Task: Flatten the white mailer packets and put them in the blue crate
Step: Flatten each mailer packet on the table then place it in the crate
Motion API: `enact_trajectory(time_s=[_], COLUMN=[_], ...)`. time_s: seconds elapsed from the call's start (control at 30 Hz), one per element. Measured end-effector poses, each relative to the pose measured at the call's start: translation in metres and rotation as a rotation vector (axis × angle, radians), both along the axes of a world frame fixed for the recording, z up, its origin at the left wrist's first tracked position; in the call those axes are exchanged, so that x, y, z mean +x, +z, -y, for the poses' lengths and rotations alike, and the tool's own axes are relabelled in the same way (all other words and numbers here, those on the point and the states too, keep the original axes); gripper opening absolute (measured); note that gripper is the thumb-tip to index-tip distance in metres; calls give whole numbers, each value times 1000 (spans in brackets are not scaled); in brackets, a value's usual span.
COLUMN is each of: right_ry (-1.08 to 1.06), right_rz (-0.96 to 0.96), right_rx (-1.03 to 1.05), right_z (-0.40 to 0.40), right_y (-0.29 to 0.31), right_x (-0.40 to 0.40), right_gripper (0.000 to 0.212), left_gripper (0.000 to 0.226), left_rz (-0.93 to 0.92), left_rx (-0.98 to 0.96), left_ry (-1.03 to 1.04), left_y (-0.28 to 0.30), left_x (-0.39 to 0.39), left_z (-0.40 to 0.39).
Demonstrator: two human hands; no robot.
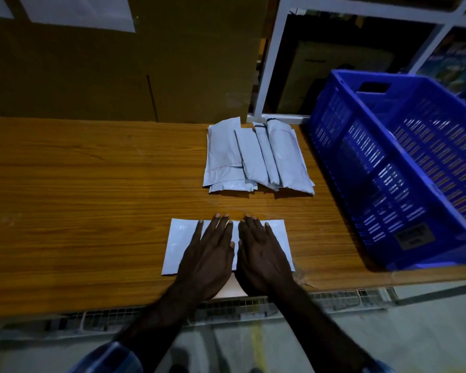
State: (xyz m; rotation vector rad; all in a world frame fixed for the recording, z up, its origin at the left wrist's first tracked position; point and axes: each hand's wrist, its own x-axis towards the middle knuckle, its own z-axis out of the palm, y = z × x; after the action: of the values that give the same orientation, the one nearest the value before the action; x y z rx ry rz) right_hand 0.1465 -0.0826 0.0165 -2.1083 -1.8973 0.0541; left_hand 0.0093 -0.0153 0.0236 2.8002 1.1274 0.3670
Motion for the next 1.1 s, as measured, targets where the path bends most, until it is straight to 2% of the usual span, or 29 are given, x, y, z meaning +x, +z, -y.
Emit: enact_trajectory(time_s=[0.07,0.23,0.4,0.47,0.63,0.83,0.97,1.1], right_ry=[-39,-59,-23,-66,-148,-129,-111,-21], right_rz=[-17,-59,-122,-124,-135,-59,6,-65], right_rx=[-4,-46,-62,-34,-85,-88,-76,-61], right_z=[2,5,3,2,1,8,4,-7], right_y=[-5,-6,1,7,8,-4,5,8], right_x=[2,0,7,13,27,28,28,6], right_gripper=[52,63,62,60,80,69,63,56], left_gripper=[61,55,68,61,56,56,64,62], left_rz=[-28,-19,-39,-19,-69,-74,-29,-27], left_rx=[-40,-48,-60,-28,-29,-20,-55,-39], left_ry=[-15,-14,26,22,-23,-69,-30,-4], left_y=[-5,-12,-3,1,-2,-11,-8,-7], left_x=[1,0,5,12,23,20,18,6], left_z=[3,4,0,-3,-3,-1,-3,-7])
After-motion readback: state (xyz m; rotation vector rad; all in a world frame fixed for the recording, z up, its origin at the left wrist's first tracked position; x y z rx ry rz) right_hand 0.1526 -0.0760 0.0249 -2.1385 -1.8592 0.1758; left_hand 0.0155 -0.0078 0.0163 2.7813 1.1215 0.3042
